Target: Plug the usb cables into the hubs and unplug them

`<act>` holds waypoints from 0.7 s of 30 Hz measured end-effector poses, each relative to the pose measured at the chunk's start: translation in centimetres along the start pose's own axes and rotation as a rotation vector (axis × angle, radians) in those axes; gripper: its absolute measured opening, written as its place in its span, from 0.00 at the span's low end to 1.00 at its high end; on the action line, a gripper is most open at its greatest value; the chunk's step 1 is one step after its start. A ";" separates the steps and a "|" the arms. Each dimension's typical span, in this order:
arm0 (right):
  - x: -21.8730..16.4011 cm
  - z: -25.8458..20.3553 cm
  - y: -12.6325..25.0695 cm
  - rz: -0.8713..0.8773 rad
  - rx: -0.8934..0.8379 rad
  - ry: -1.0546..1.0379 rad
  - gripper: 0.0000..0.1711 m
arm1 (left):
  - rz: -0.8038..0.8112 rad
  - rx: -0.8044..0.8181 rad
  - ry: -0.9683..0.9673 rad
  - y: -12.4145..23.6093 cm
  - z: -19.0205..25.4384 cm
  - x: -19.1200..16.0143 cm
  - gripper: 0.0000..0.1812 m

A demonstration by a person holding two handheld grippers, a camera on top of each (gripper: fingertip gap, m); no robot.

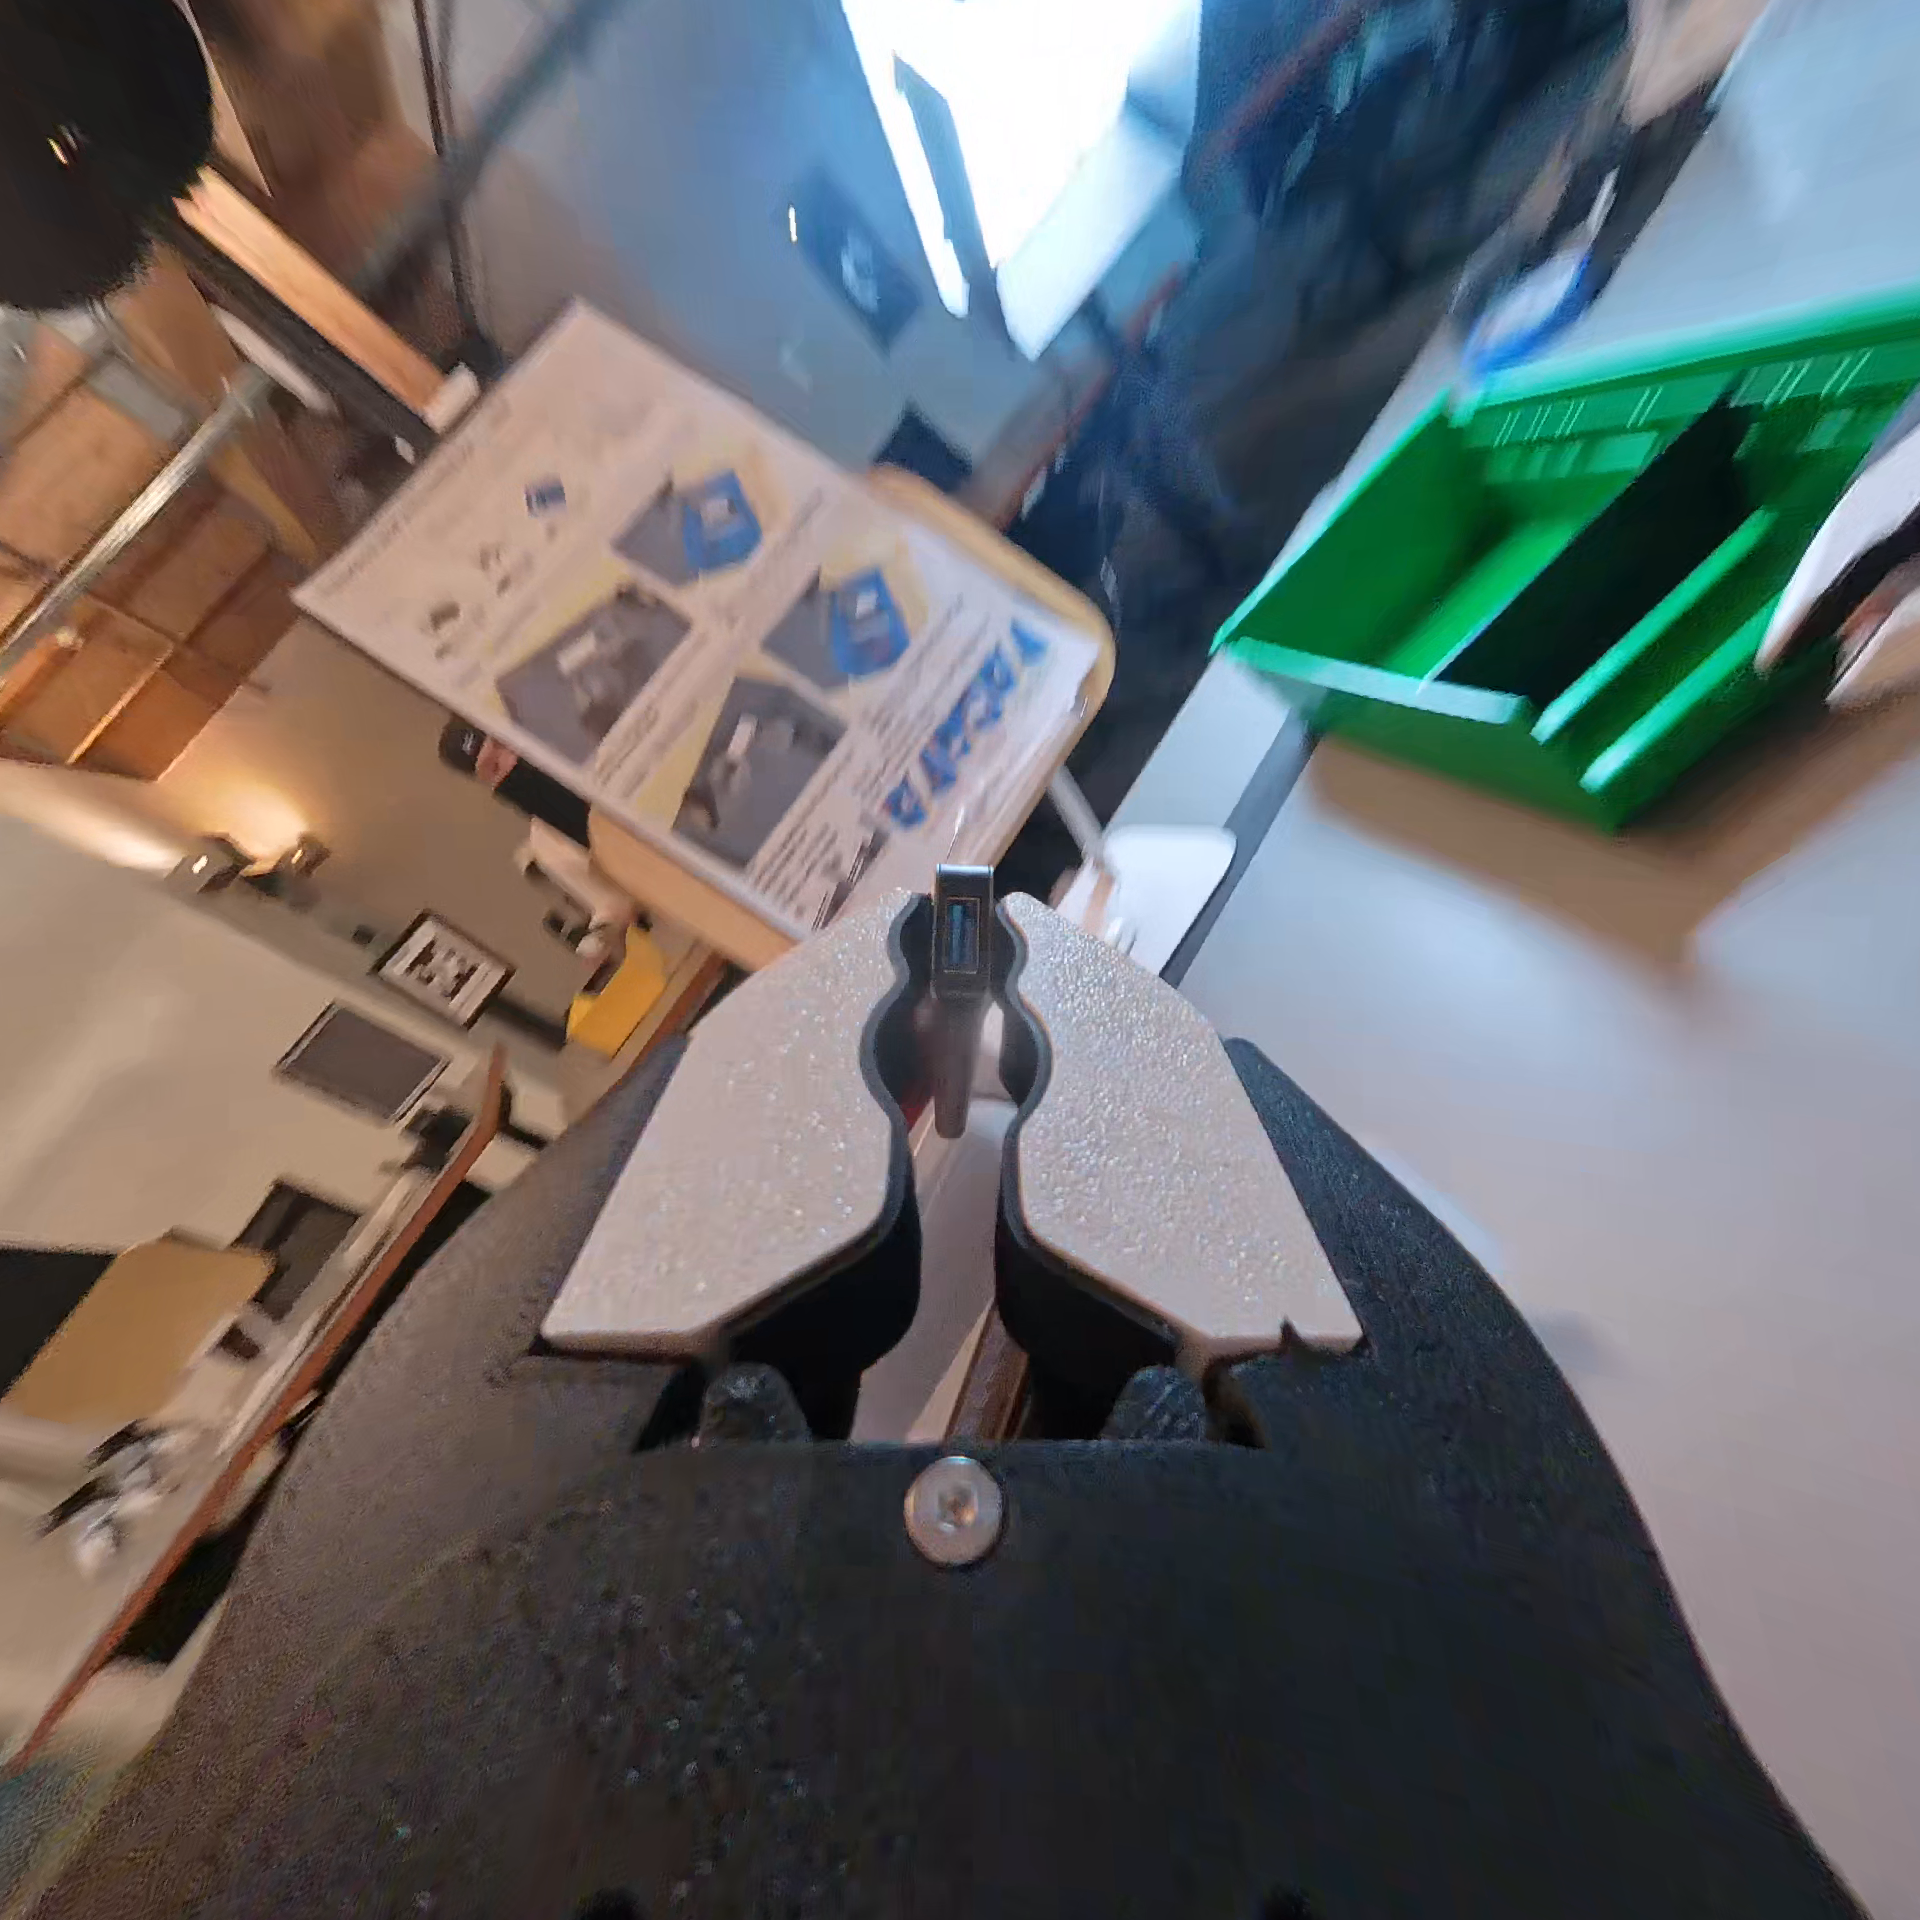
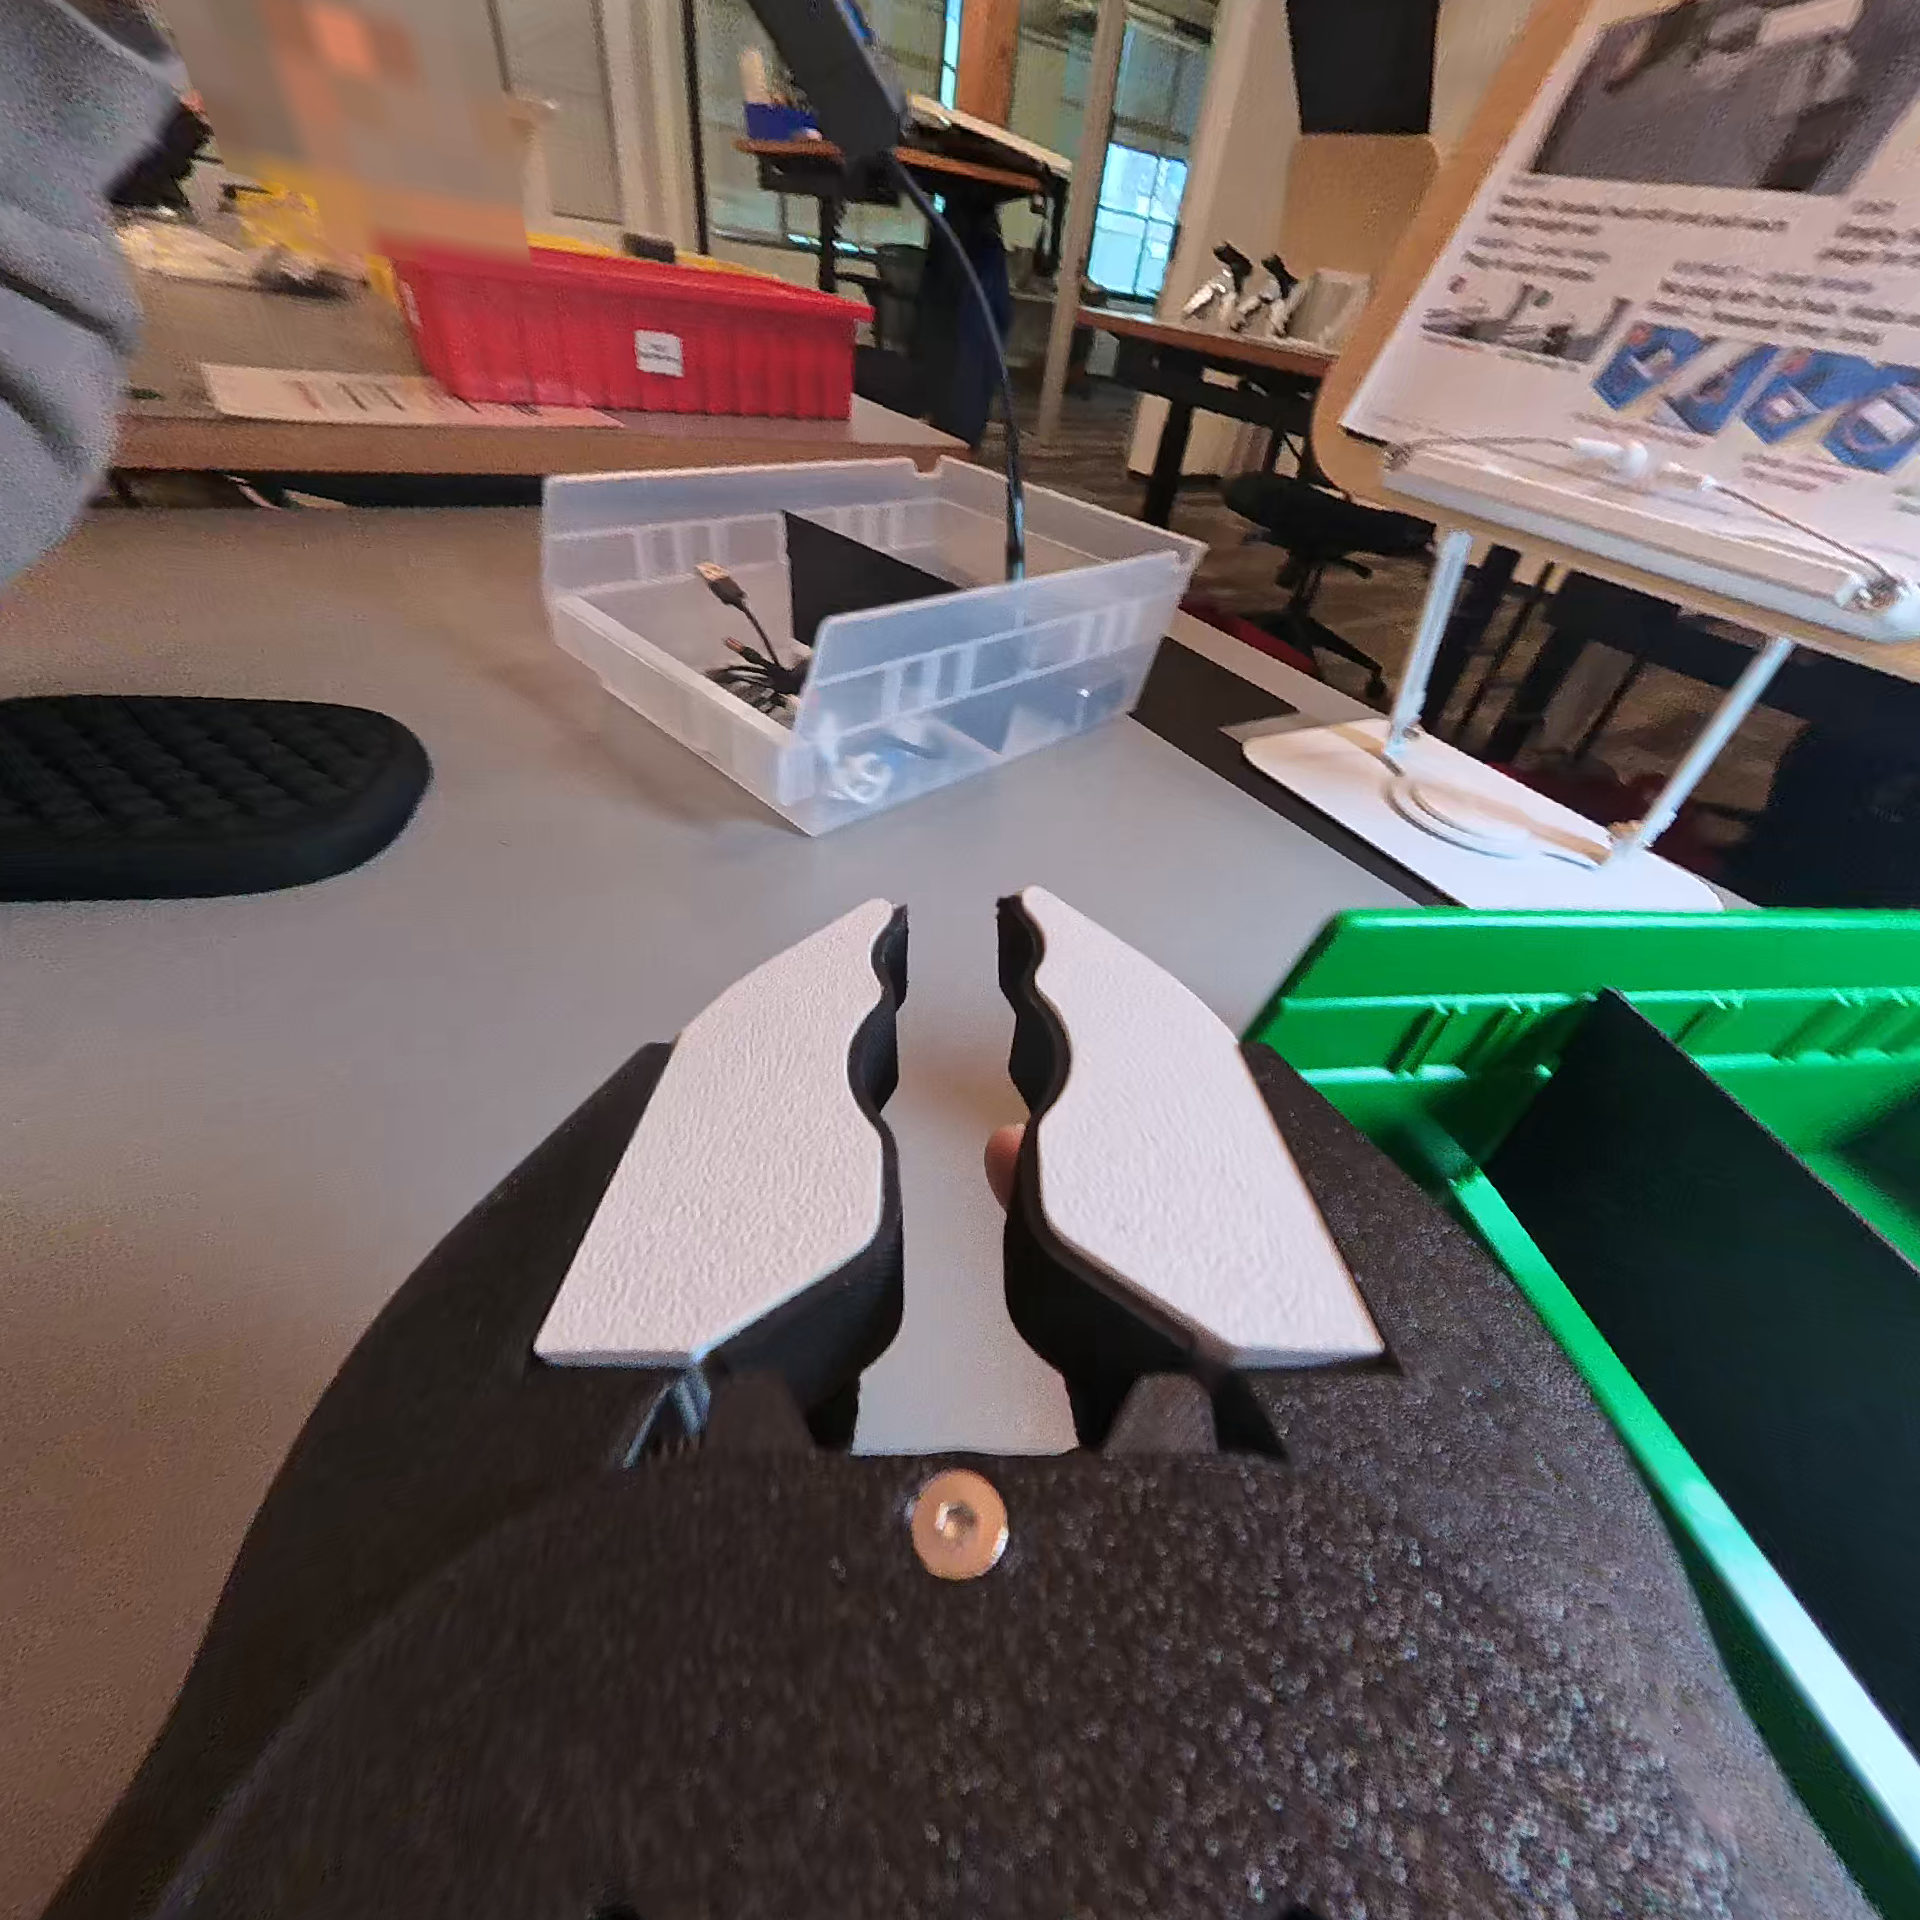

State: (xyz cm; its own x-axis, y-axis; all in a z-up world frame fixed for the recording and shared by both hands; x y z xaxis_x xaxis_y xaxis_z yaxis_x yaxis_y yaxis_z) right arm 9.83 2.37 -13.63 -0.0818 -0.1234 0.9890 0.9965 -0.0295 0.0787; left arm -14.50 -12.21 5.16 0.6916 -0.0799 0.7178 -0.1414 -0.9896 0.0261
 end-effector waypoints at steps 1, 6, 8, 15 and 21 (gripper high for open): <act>0.3 -0.6 -0.2 0.012 0.017 0.017 0.10 | 0.064 -0.008 0.034 0.2 0.5 0.7 0.06; 2.2 -1.9 -0.3 0.060 0.027 0.179 0.16 | 0.316 -0.108 0.184 0.4 2.6 3.6 0.06; 2.7 -2.2 0.0 0.065 0.079 0.128 0.18 | 0.414 -0.121 0.255 0.5 3.0 4.4 0.06; 3.1 -8.5 -1.8 0.092 0.453 -0.167 0.19 | 0.611 -0.133 0.409 -0.5 3.9 6.7 0.06; 5.5 -9.3 -6.3 0.155 0.287 -0.267 0.27 | 0.690 -0.181 0.401 -1.6 5.1 10.1 0.06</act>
State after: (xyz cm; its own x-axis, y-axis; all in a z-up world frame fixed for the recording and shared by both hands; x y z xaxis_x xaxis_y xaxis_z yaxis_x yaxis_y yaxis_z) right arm 2.92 -7.32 -9.81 0.0403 0.1579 0.9866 0.9647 0.2510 -0.0796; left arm -3.69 -12.00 8.80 0.1063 -0.5813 0.8067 -0.5784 -0.6961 -0.4254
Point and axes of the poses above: each gripper's, where its closed fingertips meet, y back along the fingers, x out of its top, z = x × y across the jaws, the point moved 5 cm from there along y, back along the fingers, and after that the axes turned 3 degrees about z, right-handed, at the moved point
